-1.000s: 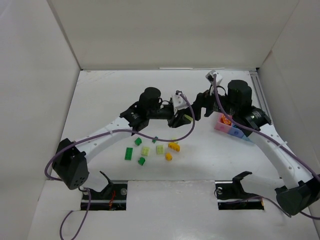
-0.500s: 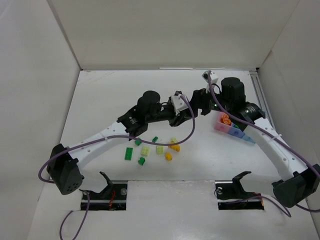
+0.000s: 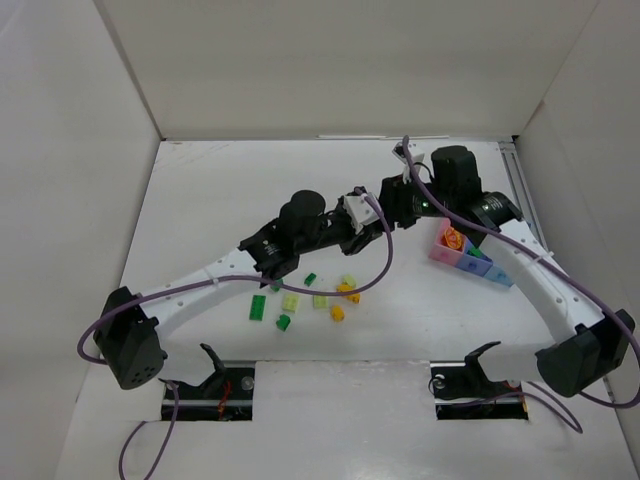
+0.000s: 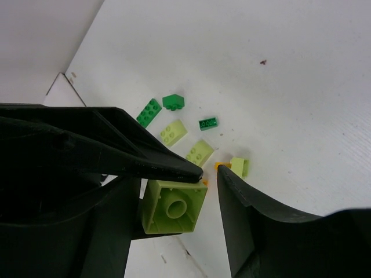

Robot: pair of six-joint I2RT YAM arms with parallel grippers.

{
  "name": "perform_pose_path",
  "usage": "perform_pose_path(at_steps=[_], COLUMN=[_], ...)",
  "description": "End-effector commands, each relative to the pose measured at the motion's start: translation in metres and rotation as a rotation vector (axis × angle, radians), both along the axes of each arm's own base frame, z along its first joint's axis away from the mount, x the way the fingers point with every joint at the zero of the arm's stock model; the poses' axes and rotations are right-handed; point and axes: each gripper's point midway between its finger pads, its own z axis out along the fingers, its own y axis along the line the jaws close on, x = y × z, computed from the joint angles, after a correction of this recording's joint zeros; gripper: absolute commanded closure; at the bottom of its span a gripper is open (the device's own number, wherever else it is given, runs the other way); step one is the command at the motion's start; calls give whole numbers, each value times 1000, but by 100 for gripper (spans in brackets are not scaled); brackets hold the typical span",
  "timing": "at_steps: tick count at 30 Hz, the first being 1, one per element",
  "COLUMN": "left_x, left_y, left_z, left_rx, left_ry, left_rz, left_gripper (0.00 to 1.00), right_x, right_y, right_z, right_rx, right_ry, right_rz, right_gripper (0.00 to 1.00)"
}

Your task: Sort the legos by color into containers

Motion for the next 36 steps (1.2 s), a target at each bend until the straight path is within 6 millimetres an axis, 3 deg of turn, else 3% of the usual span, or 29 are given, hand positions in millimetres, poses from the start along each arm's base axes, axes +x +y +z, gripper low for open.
perform_pose_path(at_steps=[1,5,7,9,13,21,23,26,28,30,32,33,36], left_x=[14,19,21,20,20,17,15,16,17,16,16,16,17], left_y=[5,8,9,9,9,4,3,1,0,-3,-6,-6,-8], left_z=[55,52,55,50,50,46,46,42,39,34,27,30,27], left_rx=[-141,-146,-154,-146,-146,-141,-145,-138,-131,-115,-100,-98,-92], left_ry=[-138,-147,-154,-149,-149,-141,-132,-127,-111,-85,-62,-61,-46], left_rz=[99,145,158,158,158,124,114,114,115,106,98,98,99], left_gripper=[100,100,100,100,100,100,93,93,88,63,54,43,33], right_x=[-15,-9,-8,-6,0,16,21,24,28,31,33,33,37], right_y=[5,3,5,6,4,-4,-6,-11,-14,-16,-19,-19,-25], right_z=[16,9,11,8,13,19,23,29,32,34,34,34,34], right_rx=[10,-16,-11,-15,-10,17,31,49,63,71,71,71,75], right_ry=[20,48,49,57,36,24,13,10,-4,-6,-6,-6,-5], right_rz=[52,39,46,46,29,-33,-48,-75,-91,-104,-113,-113,-128], right_gripper=[40,58,74,78,99,100,100,100,100,100,100,100,100])
